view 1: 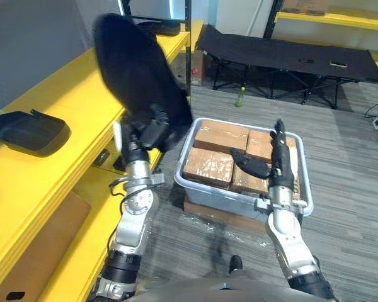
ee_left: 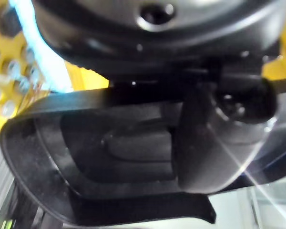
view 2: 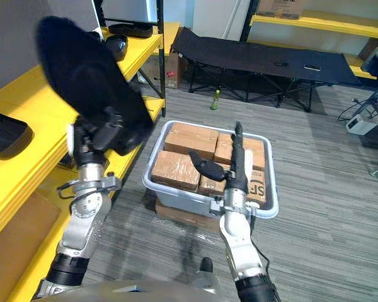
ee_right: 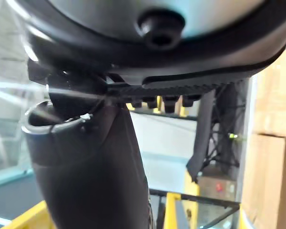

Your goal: Walk over and take three plastic housings, then place them on the shelf

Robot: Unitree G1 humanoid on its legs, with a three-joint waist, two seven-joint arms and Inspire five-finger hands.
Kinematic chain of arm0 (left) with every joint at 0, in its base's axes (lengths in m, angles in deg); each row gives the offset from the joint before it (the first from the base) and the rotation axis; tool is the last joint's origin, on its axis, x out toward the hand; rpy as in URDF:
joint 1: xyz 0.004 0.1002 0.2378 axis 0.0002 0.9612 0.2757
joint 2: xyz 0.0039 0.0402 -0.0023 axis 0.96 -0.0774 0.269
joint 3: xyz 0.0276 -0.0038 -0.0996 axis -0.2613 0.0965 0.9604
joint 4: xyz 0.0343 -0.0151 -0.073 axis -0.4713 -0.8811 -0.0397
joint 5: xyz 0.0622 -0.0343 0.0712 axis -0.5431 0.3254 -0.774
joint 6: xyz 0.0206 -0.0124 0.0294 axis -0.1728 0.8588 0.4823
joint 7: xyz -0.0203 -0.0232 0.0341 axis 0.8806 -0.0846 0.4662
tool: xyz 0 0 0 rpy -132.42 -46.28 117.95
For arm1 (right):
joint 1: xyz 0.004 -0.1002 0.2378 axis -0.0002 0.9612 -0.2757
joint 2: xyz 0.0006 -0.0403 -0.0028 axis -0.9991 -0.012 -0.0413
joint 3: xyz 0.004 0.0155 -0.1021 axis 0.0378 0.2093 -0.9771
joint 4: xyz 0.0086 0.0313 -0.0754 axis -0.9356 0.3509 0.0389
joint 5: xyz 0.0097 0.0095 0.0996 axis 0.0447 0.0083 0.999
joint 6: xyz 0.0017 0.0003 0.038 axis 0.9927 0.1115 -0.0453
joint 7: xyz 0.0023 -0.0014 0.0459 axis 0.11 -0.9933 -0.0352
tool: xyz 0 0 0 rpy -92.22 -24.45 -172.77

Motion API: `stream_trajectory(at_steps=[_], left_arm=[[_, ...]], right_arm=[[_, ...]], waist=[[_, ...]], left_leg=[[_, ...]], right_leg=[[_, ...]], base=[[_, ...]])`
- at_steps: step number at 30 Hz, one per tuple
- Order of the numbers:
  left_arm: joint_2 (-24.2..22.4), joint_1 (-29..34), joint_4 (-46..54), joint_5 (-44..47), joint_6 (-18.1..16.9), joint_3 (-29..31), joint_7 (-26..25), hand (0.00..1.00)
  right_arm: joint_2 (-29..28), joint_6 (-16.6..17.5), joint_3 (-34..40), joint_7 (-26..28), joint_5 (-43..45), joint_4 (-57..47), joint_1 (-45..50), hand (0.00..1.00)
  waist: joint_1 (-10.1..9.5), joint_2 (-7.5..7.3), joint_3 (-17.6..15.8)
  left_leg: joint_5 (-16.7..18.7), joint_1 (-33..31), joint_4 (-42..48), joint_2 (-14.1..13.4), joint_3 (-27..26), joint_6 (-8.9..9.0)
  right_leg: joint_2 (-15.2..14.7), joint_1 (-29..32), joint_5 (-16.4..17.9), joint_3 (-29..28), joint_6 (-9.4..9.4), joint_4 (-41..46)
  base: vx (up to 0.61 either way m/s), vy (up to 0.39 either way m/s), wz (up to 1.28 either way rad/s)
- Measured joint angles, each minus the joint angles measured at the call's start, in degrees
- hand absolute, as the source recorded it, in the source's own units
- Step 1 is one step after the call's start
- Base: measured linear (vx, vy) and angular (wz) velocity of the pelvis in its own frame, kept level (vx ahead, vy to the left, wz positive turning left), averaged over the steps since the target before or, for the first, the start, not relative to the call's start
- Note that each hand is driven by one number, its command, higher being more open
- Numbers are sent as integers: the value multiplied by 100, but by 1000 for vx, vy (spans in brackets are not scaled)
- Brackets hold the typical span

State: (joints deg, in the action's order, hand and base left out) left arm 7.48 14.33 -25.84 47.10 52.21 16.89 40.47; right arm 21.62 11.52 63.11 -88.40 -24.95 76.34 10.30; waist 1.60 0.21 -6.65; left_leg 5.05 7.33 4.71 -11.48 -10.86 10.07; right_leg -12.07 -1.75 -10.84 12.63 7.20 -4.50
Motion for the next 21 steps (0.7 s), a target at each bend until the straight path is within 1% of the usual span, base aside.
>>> stream_trajectory(at_steps=[2, 3, 5, 6, 7, 8, 11, 12, 13, 15, 16, 17, 18, 19, 21], left_arm=[[2, 221, 9, -478, 0, 128, -395, 0], [-3, 274, 9, -595, 0, 128, -462, 0], [-43, 453, 10, -801, -1, 181, -626, 0], [-44, 497, 10, -801, -2, 179, -648, 0], [-42, 539, 10, -799, -13, 186, -656, 0], [-43, 586, 10, -799, -100, 219, -656, 0], [-43, 751, 128, -845, -416, 330, -686, 0], [-43, 796, 212, -845, -447, 362, -689, 0], [-43, 932, 464, -844, -488, 458, -675, 0], [-43, 1154, 863, -835, -605, 624, -625, 0], [-48, 1293, 1096, -797, -658, 732, -572, 0], [-48, 1431, 1336, -622, -822, 874, -435, 0], [-59, 1523, 1514, -457, -997, 1003, -352, 0], [-73, 1580, 1603, -344, -1092, 1078, -323, 0], [-232, 1681, 1850, -91, -1325, 1423, -303, 0]], right_arm=[[-153, 222, 178, 260, 587, -37, 190, 100], [-186, 263, 196, 323, 734, -101, 243, 100], [-357, 462, 218, 549, 1008, -393, 416, 100], [-376, 493, 225, 592, 1014, -458, 459, 100], [-379, 601, 234, 654, 1013, -511, 519, 100], [-391, 650, 271, 736, 1024, -511, 550, 100], [-527, 673, 495, 837, 1026, -511, 702, 100], [-534, 673, 524, 837, 1026, -510, 736, 100], [-534, 674, 571, 841, 1026, -510, 778, 100], [-531, 688, 574, 870, 1076, -510, 780, 100], [-531, 705, 548, 889, 1180, -510, 754, 100], [-531, 705, 484, 898, 1289, -510, 698, 100], [-512, 704, 351, 903, 1305, -503, 660, 100], [-493, 704, 251, 926, 1304, -488, 623, 100], [-453, 702, -139, 1117, 1300, -355, 385, 100]], waist=[[-2, 15, 9], [-2, 15, 10], [-2, 13, 11], [-3, 17, 13], [-5, 16, 13], [0, 6, 18], [-4, 8, 18], [1, 8, 18], [22, 10, 19], [1, 21, 22], [-19, 33, 29], [-67, 51, 35], [-181, 69, 44], [-226, 77, 49], [-397, 92, 52]], left_leg=[[-15, -36, 1, -5, 10, 28], [-14, -54, 3, -4, 11, 28], [-14, -103, 5, -7, 26, 29], [-14, -103, 4, -7, 27, 28], [-13, -108, 3, -6, 30, 27], [-12, -111, 3, -6, 34, 27], [-10, -130, 4, -7, 54, 24], [-10, -138, 5, -7, 63, 24], [-9, -175, 13, -7, 95, 21], [4, -207, 15, -6, 142, -6], [3, -241, 21, -7, 184, -10], [2, -307, 51, -3, 274, -19], [-7, -358, 73, -6, 358, -24], [-10, -399, 94, -6, 423, -28], [-38, -490, 116, -1, 622, -43]], right_leg=[[5, 25, -20, 14, 31, 0], [5, 38, -21, 15, 32, 0], [5, 80, -23, 29, 34, 0], [5, 80, -23, 31, 34, 0], [5, 80, -23, 36, 34, 0], [4, 80, -23, 43, 34, 0], [3, 80, -16, 68, 36, 0], [2, 80, -13, 80, 36, 0], [-1, 82, -3, 111, 32, -1], [-4, 82, 8, 160, 27, -2], [-6, 77, 13, 202, 29, -2], [-15, 67, 23, 285, 26, -3], [-16, 55, 24, 371, 26, -3], [-16, 43, 24, 430, 26, -3], [-24, -38, 28, 652, 23, -6]], base=[[9, 6, 2], [4, 13, 4], [6, 13, 3], [0, 0, 0], [0, 0, 0], [0, 0, 0], [-2, 3, 1], [-8, 8, 7], [-8, 4, 8], [-9, 7, 12], [-6, 5, 24], [2, 4, 33], [4, 3, 37], [6, -1, 35], [-7, -4, 44]])
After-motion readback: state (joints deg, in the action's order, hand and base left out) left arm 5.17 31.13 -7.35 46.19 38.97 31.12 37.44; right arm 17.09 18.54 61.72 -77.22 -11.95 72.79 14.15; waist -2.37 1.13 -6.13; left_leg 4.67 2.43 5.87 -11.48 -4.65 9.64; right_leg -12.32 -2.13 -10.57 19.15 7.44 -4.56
